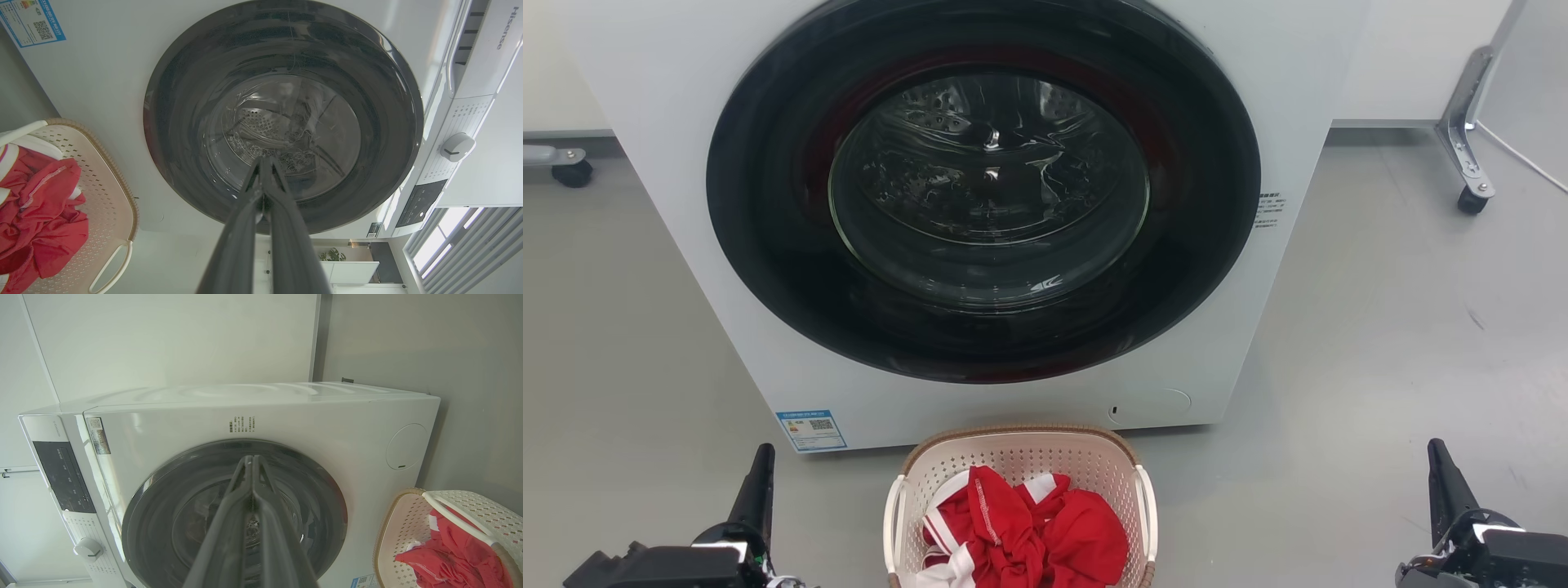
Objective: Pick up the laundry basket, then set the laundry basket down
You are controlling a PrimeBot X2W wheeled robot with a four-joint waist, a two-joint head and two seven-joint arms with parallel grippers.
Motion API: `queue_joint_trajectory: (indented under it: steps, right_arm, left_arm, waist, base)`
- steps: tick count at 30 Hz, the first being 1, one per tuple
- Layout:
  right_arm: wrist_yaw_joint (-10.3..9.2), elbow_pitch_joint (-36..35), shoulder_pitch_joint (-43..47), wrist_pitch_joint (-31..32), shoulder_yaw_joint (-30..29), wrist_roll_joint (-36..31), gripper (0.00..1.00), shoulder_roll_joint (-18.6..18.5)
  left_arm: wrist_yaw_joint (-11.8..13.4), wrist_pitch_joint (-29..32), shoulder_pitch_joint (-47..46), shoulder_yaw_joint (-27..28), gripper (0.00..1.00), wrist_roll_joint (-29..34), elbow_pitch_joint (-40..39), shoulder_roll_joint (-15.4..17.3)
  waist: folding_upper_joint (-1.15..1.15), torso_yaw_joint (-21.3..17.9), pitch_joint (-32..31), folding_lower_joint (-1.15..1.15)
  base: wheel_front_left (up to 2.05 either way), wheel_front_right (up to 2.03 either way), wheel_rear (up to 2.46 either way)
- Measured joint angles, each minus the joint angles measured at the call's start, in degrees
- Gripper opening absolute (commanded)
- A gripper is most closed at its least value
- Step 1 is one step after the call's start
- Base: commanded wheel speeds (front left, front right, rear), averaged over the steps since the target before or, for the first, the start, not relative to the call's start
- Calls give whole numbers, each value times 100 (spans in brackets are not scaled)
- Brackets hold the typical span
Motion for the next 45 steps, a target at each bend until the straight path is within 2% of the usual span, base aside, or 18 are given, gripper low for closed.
queue_joint_trajectory:
  steps: [20,21,27,35,45]
  right_arm:
    - [0,0,0,0,0,0,0,0]
    - [-1,15,5,0,2,-1,100,4]
    - [-27,312,274,-16,63,-2,100,102]
    - [-42,313,272,-170,292,-88,100,103]
    - [-254,254,225,-382,593,-713,100,101]
  left_arm:
    - [0,0,0,0,0,0,0,0]
    - [2,0,6,-2,100,0,11,-2]
    - [8,-7,303,-47,100,0,294,-71]
    - [9,-169,319,-240,100,37,244,-70]
    - [159,-396,320,-416,100,560,107,-66]
  waist:
    - [0,0,0,0]
    - [0,0,0,0]
    - [0,0,1,0]
    - [0,6,1,0]
    - [0,11,3,0]
  base:
    - [0,0,0]
    - [0,0,0]
    - [0,0,0]
    - [0,0,0]
    - [0,0,0]
